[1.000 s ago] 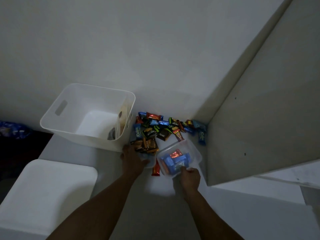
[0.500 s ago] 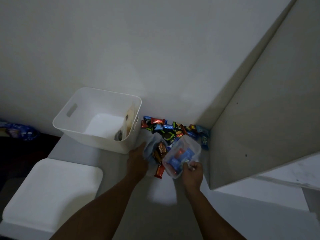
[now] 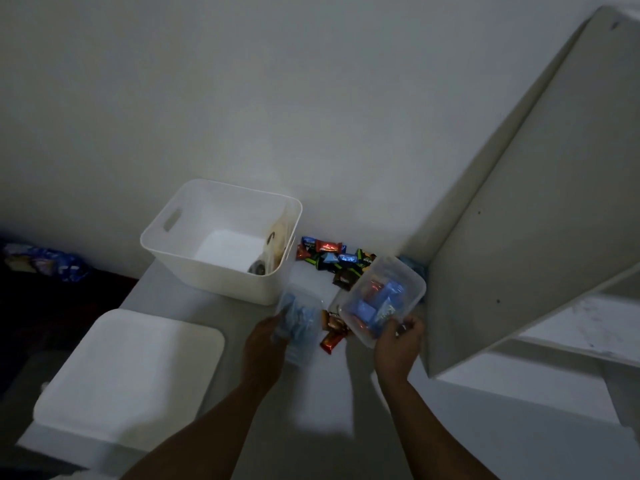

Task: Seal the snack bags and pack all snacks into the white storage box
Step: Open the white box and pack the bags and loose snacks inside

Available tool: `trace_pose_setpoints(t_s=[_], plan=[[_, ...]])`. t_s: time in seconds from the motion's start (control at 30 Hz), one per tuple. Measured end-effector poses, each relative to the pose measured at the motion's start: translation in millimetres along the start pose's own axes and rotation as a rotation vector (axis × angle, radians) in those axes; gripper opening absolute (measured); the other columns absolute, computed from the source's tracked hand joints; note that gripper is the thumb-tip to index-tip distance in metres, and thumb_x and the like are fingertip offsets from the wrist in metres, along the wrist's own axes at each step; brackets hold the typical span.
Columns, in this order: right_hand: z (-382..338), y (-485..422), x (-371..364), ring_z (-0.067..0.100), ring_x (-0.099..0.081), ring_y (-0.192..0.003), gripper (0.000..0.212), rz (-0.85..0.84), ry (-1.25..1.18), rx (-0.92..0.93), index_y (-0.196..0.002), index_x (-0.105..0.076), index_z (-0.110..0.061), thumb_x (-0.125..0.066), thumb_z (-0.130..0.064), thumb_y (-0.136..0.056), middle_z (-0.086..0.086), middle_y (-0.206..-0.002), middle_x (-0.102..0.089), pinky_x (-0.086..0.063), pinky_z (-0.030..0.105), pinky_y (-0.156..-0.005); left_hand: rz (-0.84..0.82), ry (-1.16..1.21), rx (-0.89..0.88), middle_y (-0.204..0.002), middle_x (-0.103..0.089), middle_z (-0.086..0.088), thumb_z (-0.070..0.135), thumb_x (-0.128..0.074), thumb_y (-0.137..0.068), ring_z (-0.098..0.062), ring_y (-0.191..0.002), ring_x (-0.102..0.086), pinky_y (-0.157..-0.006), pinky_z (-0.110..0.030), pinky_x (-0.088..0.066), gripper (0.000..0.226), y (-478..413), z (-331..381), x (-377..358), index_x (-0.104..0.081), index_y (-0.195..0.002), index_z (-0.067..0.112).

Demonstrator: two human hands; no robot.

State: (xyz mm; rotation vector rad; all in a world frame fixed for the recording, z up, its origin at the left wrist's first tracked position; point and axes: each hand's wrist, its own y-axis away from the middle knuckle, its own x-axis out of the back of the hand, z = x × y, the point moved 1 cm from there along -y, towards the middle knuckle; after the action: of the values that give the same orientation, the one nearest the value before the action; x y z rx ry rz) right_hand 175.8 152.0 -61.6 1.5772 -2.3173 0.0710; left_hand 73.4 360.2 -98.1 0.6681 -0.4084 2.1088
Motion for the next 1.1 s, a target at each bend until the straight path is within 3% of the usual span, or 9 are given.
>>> trace_pose_setpoints(t_s=[0.07,0.17,0.3,0.5,0.57,0.67,0.83,0.93,1.1], plan=[[2.5,9.2,-3.5,0.020,-0.054,-0.095,0.023,-0.023,0.003,-0.025,-0.121,-0.047,-0.002,-0.050,-0.012,-0.100,0.007,-0.108,-0.055,-0.040,0.030,-0.077,0.050,0.073,0.030,-0.102,-0.066,0.006,0.064,-0.050,-0.079,-0.009,-0.092,-0.060,-0.079,-0.021,-0.041,0.063,15.3,-10.5,5.8,-0.072,-0.112,0.014],[10.6,29.2,-12.9,0.027,-0.060,-0.098,0.020,-0.096,0.035,-0.045,-0.118,-0.049,-0.005,-0.051,-0.012,-0.100,0.013,-0.110,-0.061,-0.044,0.033,-0.080,0.052,0.081,0.046,-0.093,-0.063,0.005,0.053,-0.059,-0.071,0.002,-0.082,-0.054,-0.072,-0.016,-0.038,0.058,34.7,-16.7,18.2,-0.073,-0.100,0.005],[19.6,60.8,-25.1,0.024,-0.061,-0.086,0.011,-0.253,0.091,-0.057,-0.112,-0.051,-0.012,-0.051,-0.014,-0.101,0.011,-0.102,-0.064,-0.048,0.033,-0.073,-0.138,-0.047,0.238,-0.113,-0.068,-0.014,0.029,-0.076,-0.074,-0.029,-0.101,-0.065,-0.091,-0.033,-0.047,0.052,46.3,-68.7,17.6,-0.065,-0.116,-0.001],[29.4,95.9,-46.3,0.018,-0.059,-0.091,0.017,-0.458,0.273,-0.024,-0.115,-0.056,-0.011,-0.050,-0.018,-0.102,0.007,-0.106,-0.063,-0.046,0.027,-0.072,-0.215,0.220,0.343,-0.114,-0.065,-0.008,0.035,-0.052,-0.094,-0.030,-0.100,-0.063,-0.080,-0.033,-0.047,0.037,46.9,-71.3,50.6,-0.050,-0.129,0.020],[34.8,105.7,-54.1,0.018,-0.060,-0.095,0.019,-0.492,0.312,-0.006,-0.117,-0.057,-0.010,-0.051,-0.018,-0.102,0.009,-0.112,-0.065,-0.047,0.028,-0.079,-0.275,0.314,0.380,-0.119,-0.062,-0.002,0.045,-0.056,-0.091,-0.028,-0.100,-0.064,-0.081,-0.040,-0.055,0.051,41.4,-67.2,61.1,-0.038,-0.138,0.034],[38.7,117.6,-63.8,0.019,-0.060,-0.100,0.022,-0.471,0.358,-0.009,-0.120,-0.059,-0.008,-0.052,-0.018,-0.101,0.010,-0.115,-0.066,-0.047,0.030,-0.087,-0.452,0.368,0.323,-0.127,-0.048,0.006,0.024,-0.069,-0.089,-0.019,-0.111,-0.060,-0.075,-0.028,-0.059,0.081,35.9,-60.8,70.4,-0.016,-0.149,0.036],[43.5,130.9,-69.5,0.028,-0.059,-0.118,0.035,-0.457,0.346,0.002,-0.132,-0.054,-0.008,-0.055,-0.021,-0.099,0.012,-0.128,-0.062,-0.048,0.032,-0.093,-0.582,0.309,0.165,-0.146,-0.042,0.012,0.022,-0.072,-0.086,-0.015,-0.130,-0.052,-0.098,-0.048,-0.053,0.083,29.0,-70.8,78.5,-0.021,-0.142,0.057],[47.6,144.6,-67.3,0.027,-0.046,-0.134,0.060,-0.545,0.240,0.013,-0.150,-0.032,-0.021,-0.059,-0.030,-0.098,0.006,-0.150,-0.042,-0.045,0.050,-0.108,-0.638,0.256,0.119,-0.143,-0.038,0.016,0.017,-0.066,-0.091,-0.010,-0.130,-0.047,-0.102,-0.034,-0.050,0.078,23.2,-66.9,79.1,-0.017,-0.144,0.048],[50.7,159.0,-63.7,0.021,-0.043,-0.137,0.064,-0.642,0.212,0.058,-0.153,-0.015,-0.038,-0.051,-0.039,-0.100,-0.011,-0.149,-0.030,-0.043,0.045,-0.111,-0.779,0.232,0.083,-0.130,-0.047,0.019,0.016,-0.068,-0.090,-0.005,-0.120,-0.049,-0.088,-0.009,-0.047,0.068,11.1,-61.9,80.0,-0.027,-0.139,0.038]])
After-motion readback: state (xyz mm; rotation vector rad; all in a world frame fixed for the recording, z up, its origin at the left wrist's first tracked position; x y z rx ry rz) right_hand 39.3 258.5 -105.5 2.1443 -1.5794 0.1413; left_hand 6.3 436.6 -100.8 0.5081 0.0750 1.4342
